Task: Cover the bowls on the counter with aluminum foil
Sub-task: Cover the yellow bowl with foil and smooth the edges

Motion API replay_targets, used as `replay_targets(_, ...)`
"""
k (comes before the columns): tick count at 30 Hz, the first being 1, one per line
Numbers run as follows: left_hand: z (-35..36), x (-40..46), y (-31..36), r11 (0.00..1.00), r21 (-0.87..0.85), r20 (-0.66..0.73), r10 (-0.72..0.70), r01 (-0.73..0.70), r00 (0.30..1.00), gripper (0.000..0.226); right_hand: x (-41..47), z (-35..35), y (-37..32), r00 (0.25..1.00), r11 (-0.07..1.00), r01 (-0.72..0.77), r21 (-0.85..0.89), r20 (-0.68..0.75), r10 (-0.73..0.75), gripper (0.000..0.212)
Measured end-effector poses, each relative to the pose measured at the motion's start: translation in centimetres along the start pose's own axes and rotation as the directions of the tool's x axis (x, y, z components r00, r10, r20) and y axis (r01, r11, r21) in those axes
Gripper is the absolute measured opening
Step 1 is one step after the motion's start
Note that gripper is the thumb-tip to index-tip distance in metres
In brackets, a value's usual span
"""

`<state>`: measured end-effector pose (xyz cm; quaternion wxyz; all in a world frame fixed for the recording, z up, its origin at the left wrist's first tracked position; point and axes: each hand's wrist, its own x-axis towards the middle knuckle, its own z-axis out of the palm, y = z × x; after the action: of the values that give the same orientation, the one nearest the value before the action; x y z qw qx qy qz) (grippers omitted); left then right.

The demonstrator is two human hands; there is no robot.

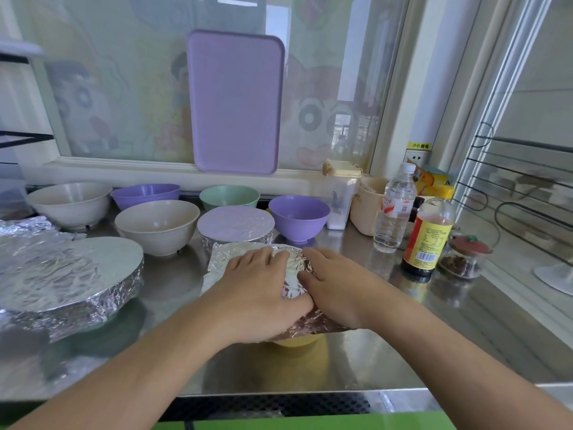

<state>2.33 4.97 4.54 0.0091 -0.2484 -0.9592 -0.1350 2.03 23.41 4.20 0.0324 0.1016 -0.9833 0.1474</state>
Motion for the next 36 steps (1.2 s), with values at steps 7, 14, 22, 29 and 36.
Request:
replay_targets(7,1.5,3.3,-0.5,0.995,0.066,-0.154,0.081,-0.071,0.985,0.030,0.4,1.0,0.1,0.984,0.989,0.139,-0.042,-0.109,-0.143,0.031)
replay_targets(14,1.8,3.1,-1.1,0.999,0.050,-0.115,0.019,-0.014,0.993,0.035,0.7,1.7,0.6,0.987,0.992,0.119,-0.037,-0.107,-0.122,0.032)
replay_targets(22,1.6,2.4,-0.6,0.999,0.015,-0.114,-0.028,0.029,0.993,0.033,0.7,2.6,0.7,0.982,0.991,0.126,-0.045,-0.136,-0.131,0.040)
replay_targets(29,1.7,2.2,-0.2,0.999,0.053,-0.115,0.000,0.006,0.993,0.045,0.3,2.2,0.6,0.983,0.993,0.119,0.018,-0.146,-0.115,0.030)
replay_targets(36,1.6,2.4,0.2,0.993,-0.112,-0.156,-0.059,0.042,0.986,0.024,0.6,2.1,0.9,0.988,0.995,0.102,-0.005,-0.120,-0.102,0.033)
